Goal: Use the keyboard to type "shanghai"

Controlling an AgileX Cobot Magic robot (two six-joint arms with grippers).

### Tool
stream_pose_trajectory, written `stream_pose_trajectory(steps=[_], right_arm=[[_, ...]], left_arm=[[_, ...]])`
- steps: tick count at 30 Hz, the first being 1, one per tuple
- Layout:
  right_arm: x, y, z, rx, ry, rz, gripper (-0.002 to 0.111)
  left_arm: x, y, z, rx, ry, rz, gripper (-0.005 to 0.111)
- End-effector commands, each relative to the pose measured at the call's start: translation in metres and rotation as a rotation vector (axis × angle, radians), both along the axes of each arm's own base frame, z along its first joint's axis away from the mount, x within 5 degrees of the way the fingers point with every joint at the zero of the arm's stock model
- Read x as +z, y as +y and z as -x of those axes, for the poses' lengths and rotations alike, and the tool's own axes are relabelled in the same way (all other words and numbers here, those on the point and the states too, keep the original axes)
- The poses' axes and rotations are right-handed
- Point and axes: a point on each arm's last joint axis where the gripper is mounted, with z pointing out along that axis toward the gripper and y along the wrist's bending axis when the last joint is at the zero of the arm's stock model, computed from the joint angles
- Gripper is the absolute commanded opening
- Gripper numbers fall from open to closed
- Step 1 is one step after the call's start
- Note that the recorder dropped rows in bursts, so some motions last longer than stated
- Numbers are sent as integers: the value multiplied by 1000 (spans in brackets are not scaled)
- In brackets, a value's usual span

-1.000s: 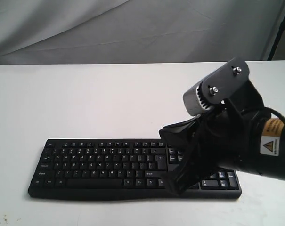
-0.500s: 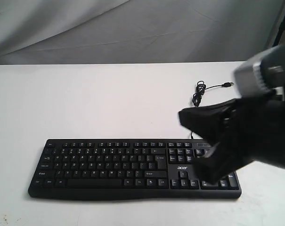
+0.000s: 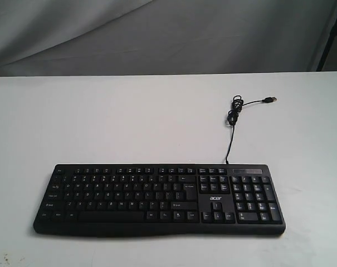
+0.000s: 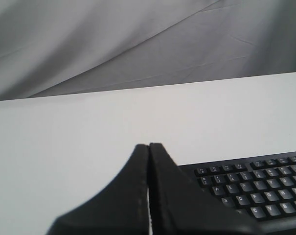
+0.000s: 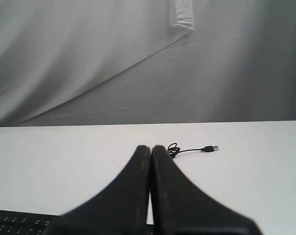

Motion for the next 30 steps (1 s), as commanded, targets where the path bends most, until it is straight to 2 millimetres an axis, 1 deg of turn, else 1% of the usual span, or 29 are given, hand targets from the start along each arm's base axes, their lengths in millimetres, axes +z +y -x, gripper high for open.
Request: stream_pose_trajectory(steps=[1, 3, 4, 7, 18, 21, 24, 30], right_arm=[[-3, 0, -1, -8, 13, -38, 0], [-9, -3, -4, -43, -11, 9, 0], [-14, -4, -5, -59, -2, -35, 0], [-28, -5, -5, -74, 39, -71, 0], [-64, -5, -4, -78, 138, -51, 0], [-64, -5, -4, -78, 142, -51, 0], [-69, -6, -3, -81, 194, -41, 0], [-69, -5, -3, -79, 192, -41, 0]], left_arm=[[-1, 0, 0, -3, -5, -1, 0], [-1, 0, 0, -3, -5, -1, 0], [-1, 0, 0, -3, -5, -1, 0], [-1, 0, 0, -3, -5, -1, 0], [-1, 0, 0, -3, -5, -1, 0], [-1, 0, 0, -3, -5, -1, 0], [-1, 0, 0, -3, -5, -1, 0], [-1, 0, 0, -3, -5, -1, 0]])
